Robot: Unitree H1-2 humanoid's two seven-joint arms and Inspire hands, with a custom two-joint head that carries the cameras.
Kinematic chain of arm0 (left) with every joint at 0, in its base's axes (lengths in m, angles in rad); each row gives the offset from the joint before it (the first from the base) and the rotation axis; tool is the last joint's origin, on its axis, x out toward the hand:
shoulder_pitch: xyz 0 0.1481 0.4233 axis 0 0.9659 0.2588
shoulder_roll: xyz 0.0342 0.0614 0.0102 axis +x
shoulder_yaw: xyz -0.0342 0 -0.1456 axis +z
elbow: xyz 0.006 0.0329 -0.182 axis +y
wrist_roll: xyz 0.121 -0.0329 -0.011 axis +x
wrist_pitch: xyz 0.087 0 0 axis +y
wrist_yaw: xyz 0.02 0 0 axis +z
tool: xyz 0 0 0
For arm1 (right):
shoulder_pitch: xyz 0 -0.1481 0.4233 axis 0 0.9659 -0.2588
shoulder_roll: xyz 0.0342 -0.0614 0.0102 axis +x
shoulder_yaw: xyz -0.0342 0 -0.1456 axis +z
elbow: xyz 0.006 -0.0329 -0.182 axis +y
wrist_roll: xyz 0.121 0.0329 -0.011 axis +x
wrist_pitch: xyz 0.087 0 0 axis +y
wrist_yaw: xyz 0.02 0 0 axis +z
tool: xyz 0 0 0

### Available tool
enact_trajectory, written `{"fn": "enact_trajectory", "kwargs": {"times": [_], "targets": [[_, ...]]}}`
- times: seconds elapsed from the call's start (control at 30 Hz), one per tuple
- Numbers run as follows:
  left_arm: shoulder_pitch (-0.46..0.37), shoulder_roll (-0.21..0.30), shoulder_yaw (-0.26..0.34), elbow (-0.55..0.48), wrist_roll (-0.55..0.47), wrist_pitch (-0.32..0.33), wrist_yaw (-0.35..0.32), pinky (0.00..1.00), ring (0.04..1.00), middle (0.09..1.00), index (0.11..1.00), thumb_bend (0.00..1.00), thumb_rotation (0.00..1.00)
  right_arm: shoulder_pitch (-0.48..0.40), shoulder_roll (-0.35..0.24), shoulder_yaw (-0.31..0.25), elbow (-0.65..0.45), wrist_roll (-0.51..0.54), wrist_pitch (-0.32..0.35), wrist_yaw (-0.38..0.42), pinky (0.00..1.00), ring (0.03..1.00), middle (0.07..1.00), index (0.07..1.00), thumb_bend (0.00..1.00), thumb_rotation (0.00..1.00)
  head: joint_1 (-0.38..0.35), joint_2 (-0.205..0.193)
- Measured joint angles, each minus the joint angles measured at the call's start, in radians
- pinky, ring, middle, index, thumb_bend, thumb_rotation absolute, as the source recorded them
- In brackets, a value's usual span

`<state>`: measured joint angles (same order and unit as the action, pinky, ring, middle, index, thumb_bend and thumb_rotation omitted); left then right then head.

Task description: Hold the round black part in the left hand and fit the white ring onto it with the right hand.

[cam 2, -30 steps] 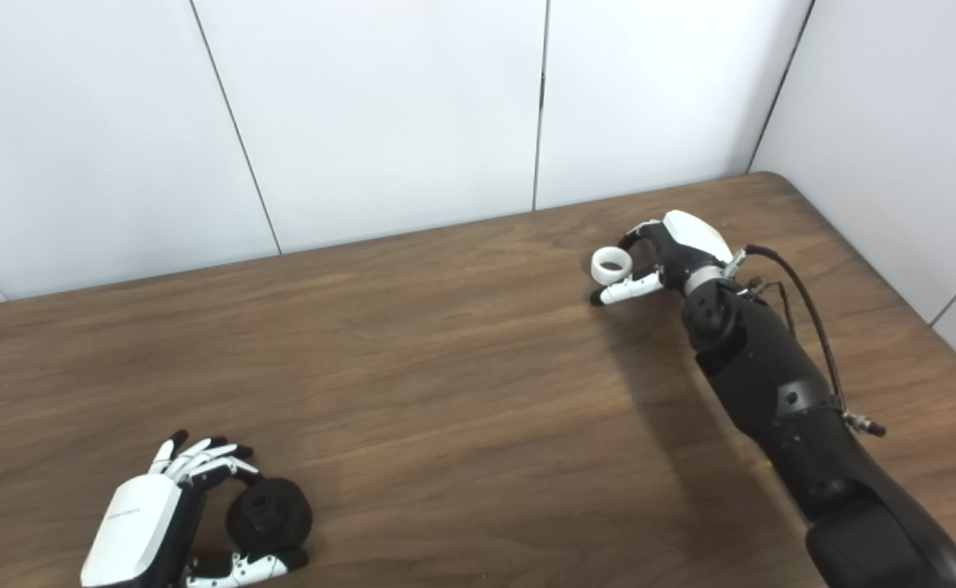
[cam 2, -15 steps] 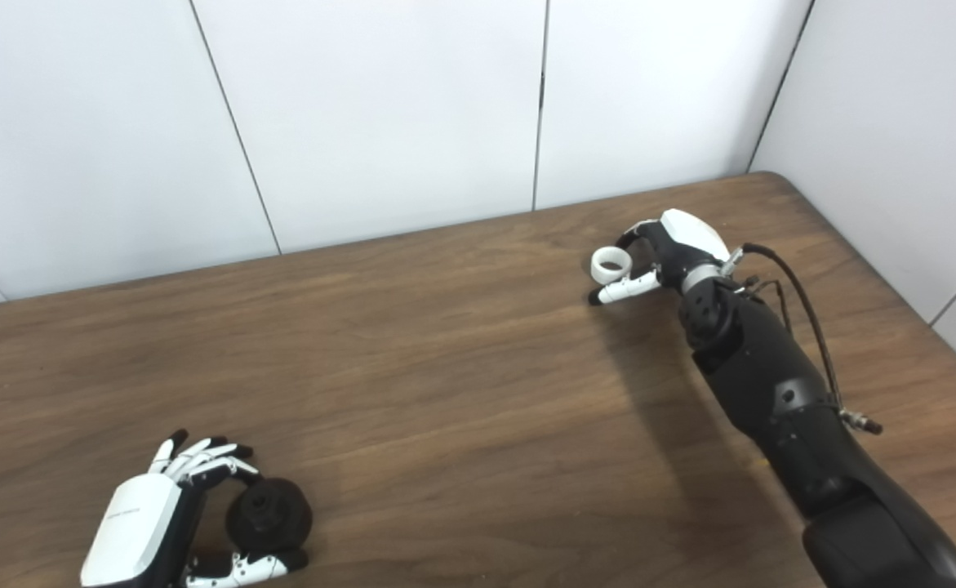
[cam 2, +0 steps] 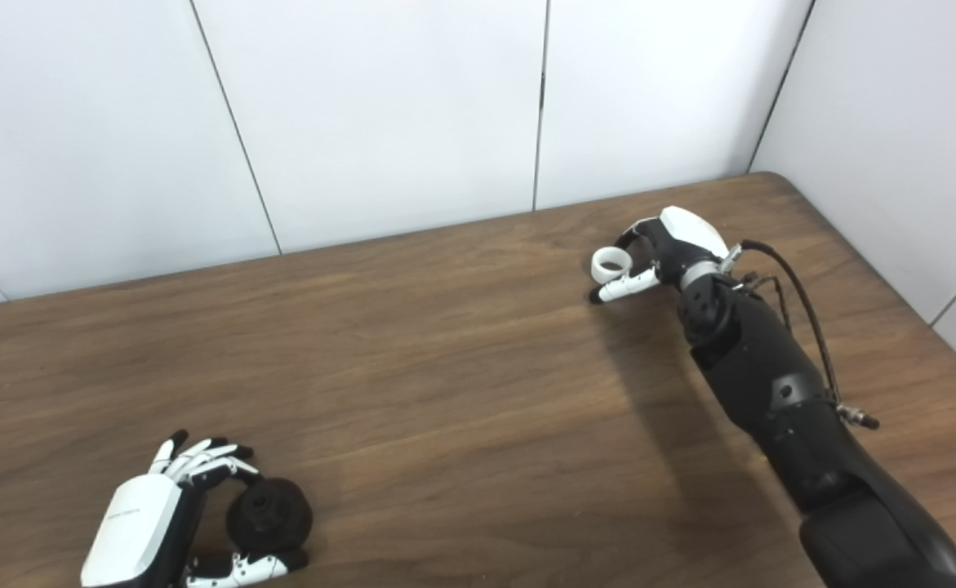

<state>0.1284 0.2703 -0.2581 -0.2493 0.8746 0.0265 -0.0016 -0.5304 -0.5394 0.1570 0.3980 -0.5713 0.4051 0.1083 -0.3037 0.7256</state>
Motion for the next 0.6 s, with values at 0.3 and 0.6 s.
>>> {"fn": "enact_trajectory", "kwargs": {"times": [0.3,0.6], "targets": [[0.0,-0.002,-0.001,0.0,0.0,0.0,-0.001,1.0,0.872,0.776,0.484,0.52,0.05,-0.006,0.001,-0.013,0.013,0.022,-0.036,-0.035,1.0,0.981,0.878,0.487,0.52,0.14,0.002,0.0],[0.0,-0.006,0.001,-0.001,0.001,0.001,-0.001,1.0,0.869,0.774,0.484,0.52,0.05,-0.002,0.001,-0.013,0.019,0.022,-0.064,-0.057,1.0,0.982,0.873,0.487,0.52,0.14,0.003,0.005]]}}
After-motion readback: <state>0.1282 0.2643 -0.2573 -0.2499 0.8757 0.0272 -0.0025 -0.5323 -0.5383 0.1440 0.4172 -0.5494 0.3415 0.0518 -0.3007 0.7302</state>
